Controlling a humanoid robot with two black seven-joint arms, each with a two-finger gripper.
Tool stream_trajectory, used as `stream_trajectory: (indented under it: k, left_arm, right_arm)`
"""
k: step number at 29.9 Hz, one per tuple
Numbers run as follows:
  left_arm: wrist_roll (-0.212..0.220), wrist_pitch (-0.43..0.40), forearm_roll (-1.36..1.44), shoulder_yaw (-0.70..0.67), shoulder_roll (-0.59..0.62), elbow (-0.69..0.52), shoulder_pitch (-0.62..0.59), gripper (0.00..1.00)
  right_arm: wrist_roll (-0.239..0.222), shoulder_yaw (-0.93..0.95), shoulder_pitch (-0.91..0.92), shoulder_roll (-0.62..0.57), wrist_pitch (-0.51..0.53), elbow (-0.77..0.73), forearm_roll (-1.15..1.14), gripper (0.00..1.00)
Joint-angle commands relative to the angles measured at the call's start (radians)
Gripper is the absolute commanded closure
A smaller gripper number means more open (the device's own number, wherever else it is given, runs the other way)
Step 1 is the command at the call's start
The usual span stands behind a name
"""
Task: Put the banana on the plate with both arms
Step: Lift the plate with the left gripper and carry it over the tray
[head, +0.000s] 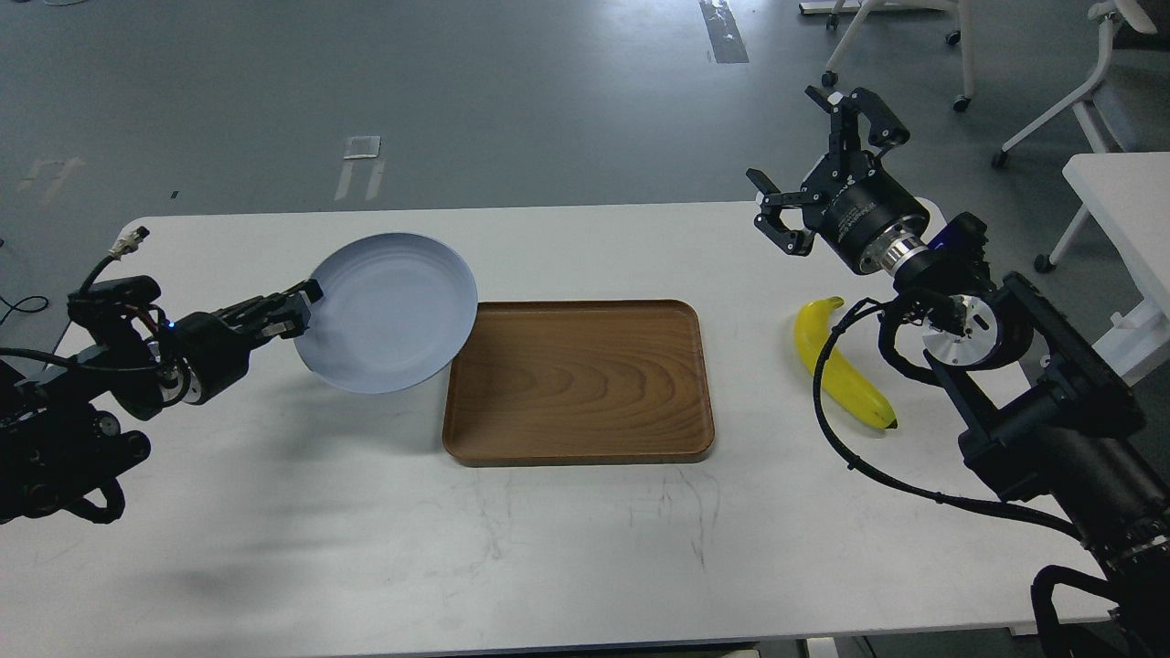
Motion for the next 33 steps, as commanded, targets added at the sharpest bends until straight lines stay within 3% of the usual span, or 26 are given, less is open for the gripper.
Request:
stream_trajectory:
  k: [1, 9, 16, 28, 33]
  left_arm:
    - [0.000, -0.015, 0.031, 0.010, -0.053, 0.009, -0.030, 1.00]
    - [0.000, -0.058, 0.041, 0.089, -0.211, 0.043, -0.109, 1.00]
    - [0.000, -0.089, 0.041, 0.106, -0.347, 0.188, -0.115, 1.00]
    - [0.000, -0.095, 0.038, 0.123, -0.430, 0.209, -0.107, 1.00]
    - [0.000, -0.100, 0.039, 0.123, -0.470, 0.274, -0.107, 1.00]
  right_arm:
    - [0.000, 0.001, 0.000, -0.001, 0.000, 0.000, 0.000, 0.00]
    - [0.000, 0.003, 0.002, -0.010, -0.003, 0.000, 0.000, 0.00]
    - [0.000, 0.004, 0.000, -0.029, -0.003, 0.001, 0.002, 0.00]
    - [0.000, 0.004, 0.003, -0.029, -0.003, 0.001, 0.002, 0.00]
    - [0.000, 0.007, 0.002, -0.029, -0.003, 0.001, 0.002, 0.00]
